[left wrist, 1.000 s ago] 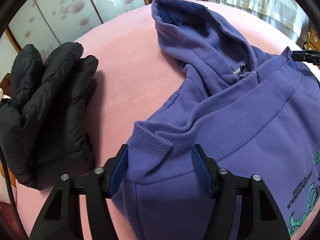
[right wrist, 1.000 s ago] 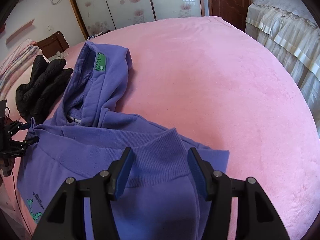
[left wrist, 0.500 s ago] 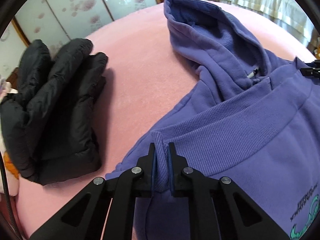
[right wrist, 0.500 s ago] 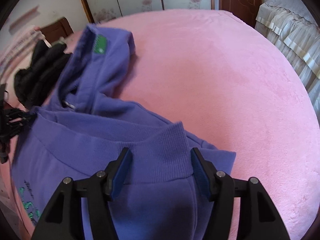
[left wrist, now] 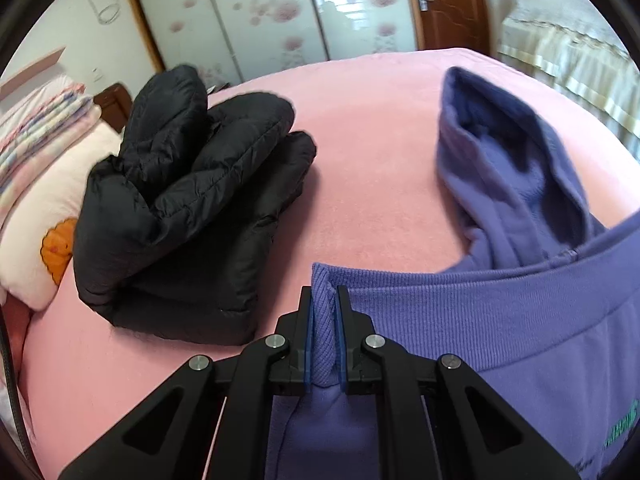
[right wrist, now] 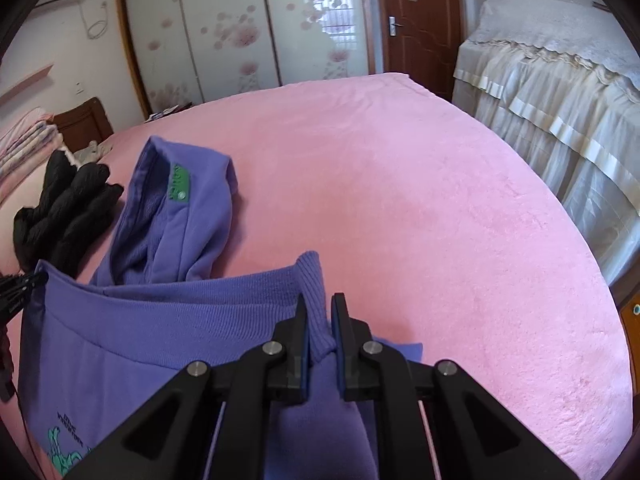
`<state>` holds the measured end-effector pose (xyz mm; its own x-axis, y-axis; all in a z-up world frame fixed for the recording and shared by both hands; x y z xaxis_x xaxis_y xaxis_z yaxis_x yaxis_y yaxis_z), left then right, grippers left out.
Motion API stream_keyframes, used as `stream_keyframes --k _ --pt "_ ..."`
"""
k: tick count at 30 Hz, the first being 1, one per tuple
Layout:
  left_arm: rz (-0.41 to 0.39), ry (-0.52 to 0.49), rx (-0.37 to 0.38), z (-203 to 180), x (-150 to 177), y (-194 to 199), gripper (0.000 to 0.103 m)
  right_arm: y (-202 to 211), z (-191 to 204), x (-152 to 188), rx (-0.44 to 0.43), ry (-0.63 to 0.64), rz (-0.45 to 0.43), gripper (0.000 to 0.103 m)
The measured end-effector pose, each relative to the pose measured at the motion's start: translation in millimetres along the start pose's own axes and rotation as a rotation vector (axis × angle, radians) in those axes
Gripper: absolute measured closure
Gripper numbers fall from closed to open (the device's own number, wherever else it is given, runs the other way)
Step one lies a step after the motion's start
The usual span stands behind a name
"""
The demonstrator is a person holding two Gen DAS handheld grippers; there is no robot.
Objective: Fold large clothes
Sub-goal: 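Lay the hem down beside the hood with both grippers, then open both grippers and withdraw them from the folded hem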
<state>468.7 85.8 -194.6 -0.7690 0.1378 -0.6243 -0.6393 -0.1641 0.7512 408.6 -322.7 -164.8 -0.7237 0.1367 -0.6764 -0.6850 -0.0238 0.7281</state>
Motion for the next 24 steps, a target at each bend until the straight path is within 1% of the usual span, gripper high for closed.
stream_keyframes --k 2,4,6,7,11,14,17,18,19,20,21,22,23,24 --pt "0.051 0.012 -0.012 -3 9 -20 0.096 -14 0 1 0.032 -0.010 0.020 0.094" --pt "0.086 -0.009 -0.032 -9 19 -38 0.096 -36 -5 12 0.074 -0.025 0.087 0.094" --pt "0.095 -0.030 -0.043 -15 28 -47 0.096 -54 -11 22 0.105 -0.035 0.143 0.094" --pt "0.095 -0.036 -0.047 -16 31 -49 0.096 -61 -12 28 0.118 -0.031 0.156 0.094" --pt "0.095 -0.019 -0.025 -15 35 -52 0.096 -63 -10 35 0.156 0.002 0.148 0.094" --pt "0.097 -0.005 0.007 -12 39 -53 0.095 -59 -11 36 0.153 0.003 0.142 0.094" --pt "0.106 -0.018 0.015 -16 39 -52 0.092 -60 -7 41 0.168 0.025 0.143 0.094" --pt "0.106 -0.016 0.018 -15 37 -50 0.091 -61 -6 41 0.181 0.043 0.151 0.091" --pt "0.106 -0.011 0.021 -12 35 -47 0.084 -60 -3 39 0.188 0.054 0.156 0.089" --pt "0.105 -0.008 0.025 -10 30 -43 0.072 -56 1 34 0.199 0.072 0.163 0.083" --pt "0.093 -0.011 0.027 -9 24 -35 0.066 -52 4 29 0.210 0.088 0.163 0.076" --pt "0.072 -0.018 0.028 -8 18 -28 0.051 -46 9 22 0.214 0.106 0.152 0.073" --pt "0.031 -0.029 0.026 -7 11 -17 0.042 -39 13 15 0.207 0.119 0.135 0.065" --pt "-0.024 -0.044 0.019 -8 2 -4 0.039 -30 20 6 0.189 0.130 0.110 0.055"
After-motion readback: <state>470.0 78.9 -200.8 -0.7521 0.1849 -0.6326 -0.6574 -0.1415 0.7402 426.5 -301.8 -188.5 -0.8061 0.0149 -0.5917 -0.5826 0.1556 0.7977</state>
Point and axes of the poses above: each gripper's, at about its wrist camera, not at the fingertips, and y roughly against the way its jaws point, z to its left, x to its underside, the point moved 6 cm from there along -y, roughly the way its jaws point
